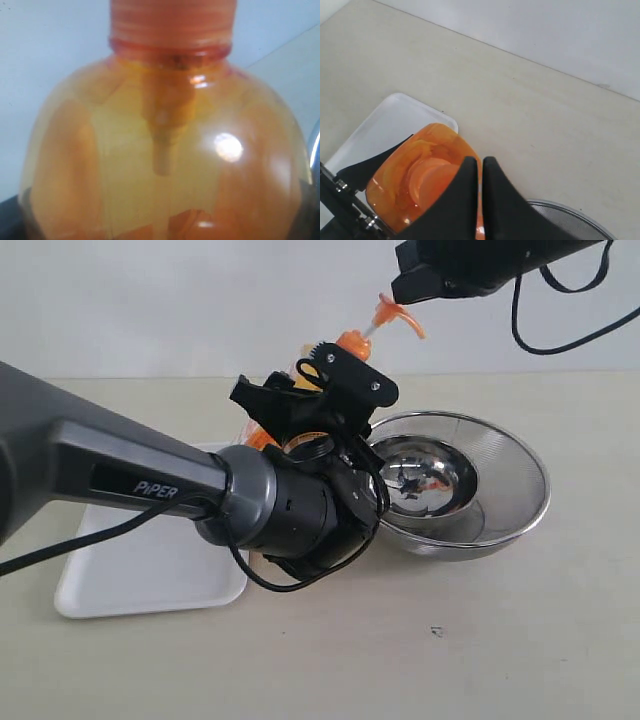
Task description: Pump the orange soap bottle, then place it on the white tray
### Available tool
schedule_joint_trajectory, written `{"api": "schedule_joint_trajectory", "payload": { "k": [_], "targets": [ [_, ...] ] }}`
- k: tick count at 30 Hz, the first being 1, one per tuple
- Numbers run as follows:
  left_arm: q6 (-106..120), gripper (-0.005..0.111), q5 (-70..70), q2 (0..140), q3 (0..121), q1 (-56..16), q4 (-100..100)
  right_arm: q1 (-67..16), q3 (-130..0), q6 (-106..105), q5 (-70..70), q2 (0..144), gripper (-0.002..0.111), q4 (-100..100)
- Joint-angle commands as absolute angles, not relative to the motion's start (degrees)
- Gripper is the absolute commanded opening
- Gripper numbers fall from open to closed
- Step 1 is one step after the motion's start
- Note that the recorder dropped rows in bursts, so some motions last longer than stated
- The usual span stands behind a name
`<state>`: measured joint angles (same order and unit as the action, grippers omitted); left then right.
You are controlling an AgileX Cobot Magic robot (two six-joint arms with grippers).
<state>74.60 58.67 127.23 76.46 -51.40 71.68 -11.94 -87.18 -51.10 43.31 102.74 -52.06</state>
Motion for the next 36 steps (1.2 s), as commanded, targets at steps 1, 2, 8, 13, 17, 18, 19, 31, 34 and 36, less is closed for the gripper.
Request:
{"api": "schedule_joint_trajectory", "payload": {
  "k": [1,2,8,13,17,18,19,31,34,36],
  "targets": [
    [72.8,0.005,58.4,126.4,77.0,-52.0,69.4,-12.5,-87.2,-50.8,44.7,101.7,0.000,-48.1],
    [72.8,0.005,58.4,126.4,77.0,-52.0,69.4,-12.5,-87.8,-50.0,45.0,101.3,0.000,-47.2],
    [72.8,0.005,58.4,126.4,77.0,-52.0,69.4,-12.5,-91.5,-46.4,45.9,100.6,0.000,-44.2],
    [72.8,0.005,58.4,126.4,77.0,-52.0,69.4,-12.5,-92.0,-46.4,45.6,100.6,0.000,-44.0],
    [72.8,0.005,58.4,126.4,77.0,-52.0,69.4,-12.5,-92.0,-46.4,45.9,100.6,0.000,-43.8],
    [72.8,0.005,58.4,126.4,77.0,-52.0,69.4,-12.5,-92.0,-46.4,45.9,100.6,0.000,-43.8],
    [72.8,0.005,58.4,126.4,77.0,-52.0,69.4,-12.5,-92.0,-46.3,46.2,100.6,0.000,-43.8],
    [72.8,0.005,58.4,126.4,77.0,-52.0,69.4,-12.5,-92.0,-44.8,48.8,100.6,0.000,-43.6],
    [72.8,0.005,58.4,126.4,77.0,-52.0,69.4,-12.6,-92.0,-44.8,49.6,100.6,0.000,-43.6],
    [72.8,0.005,58.4,126.4,77.0,-52.0,69.4,-12.6,-92.0,-44.8,50.4,100.6,0.000,-43.6]
  ]
}}
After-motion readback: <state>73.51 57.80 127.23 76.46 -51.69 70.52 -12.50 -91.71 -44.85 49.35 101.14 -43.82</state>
